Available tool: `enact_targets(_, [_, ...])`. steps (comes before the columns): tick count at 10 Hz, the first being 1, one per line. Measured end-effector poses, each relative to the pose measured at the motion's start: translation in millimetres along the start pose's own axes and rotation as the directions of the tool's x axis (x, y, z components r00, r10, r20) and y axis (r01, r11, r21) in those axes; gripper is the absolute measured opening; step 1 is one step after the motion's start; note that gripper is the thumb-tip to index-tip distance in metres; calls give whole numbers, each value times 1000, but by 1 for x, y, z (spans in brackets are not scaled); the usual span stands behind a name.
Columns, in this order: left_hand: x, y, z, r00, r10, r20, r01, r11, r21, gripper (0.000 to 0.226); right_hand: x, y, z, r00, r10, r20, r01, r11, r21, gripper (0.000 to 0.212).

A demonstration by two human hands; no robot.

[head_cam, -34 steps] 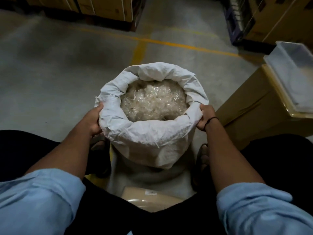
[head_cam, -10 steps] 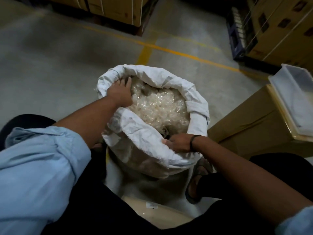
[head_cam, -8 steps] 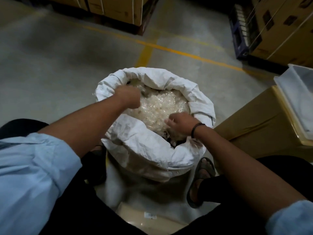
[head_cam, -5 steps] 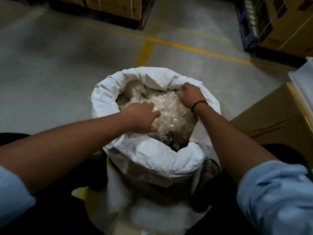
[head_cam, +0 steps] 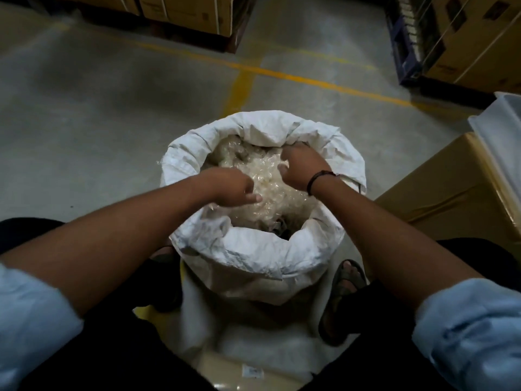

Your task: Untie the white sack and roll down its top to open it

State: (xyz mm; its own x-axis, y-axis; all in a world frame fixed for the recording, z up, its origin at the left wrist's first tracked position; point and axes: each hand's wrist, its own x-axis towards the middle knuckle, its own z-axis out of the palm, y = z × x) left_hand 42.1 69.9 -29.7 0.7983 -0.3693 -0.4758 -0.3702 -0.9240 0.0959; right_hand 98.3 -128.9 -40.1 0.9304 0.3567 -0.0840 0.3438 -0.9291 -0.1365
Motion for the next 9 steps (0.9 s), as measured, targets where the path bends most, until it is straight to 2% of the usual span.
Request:
enact_targets(1, [11, -13, -6, 983, -80, -166, 57, 989, -137, 44, -37, -14, -6, 949, -137, 284, 151, 988, -27, 30])
enact_targets(2, [11, -27, -13, 959, -162, -232, 99, 960, -261, 44, -76, -6, -6, 897, -172, 408, 240, 963, -123, 28])
enact_targets(3, [6, -44, -24, 885, -367, -286, 214, 866, -452, 37, -105, 10, -4, 809, -95, 579, 243, 952, -183, 33])
enact_targets(4, [1, -35, -33, 904, -376, -202, 254, 854, -453, 36, -113, 22, 2, 744, -15, 668, 192, 962, -193, 38])
enact_targets(5, [3, -21, -39, 939, -278, -204, 184, 905, -385, 55, -109, 22, -1, 836, -76, 543, 171, 977, -127, 30])
enact_targets(6, [-10, -3, -52, 955, -228, -189, 140, 910, -391, 46, -104, 13, -5, 911, -127, 393, 170, 982, -76, 23])
enact_targets(8, [-36, 14, -49, 960, -176, -216, 89, 929, -359, 43, -101, -4, -18, 944, -165, 285, 197, 977, -86, 29])
enact_targets(9, [-50, 20, -40, 953, -184, -240, 83, 922, -377, 43, -100, -7, -22, 965, -137, 224, 154, 986, -60, 31])
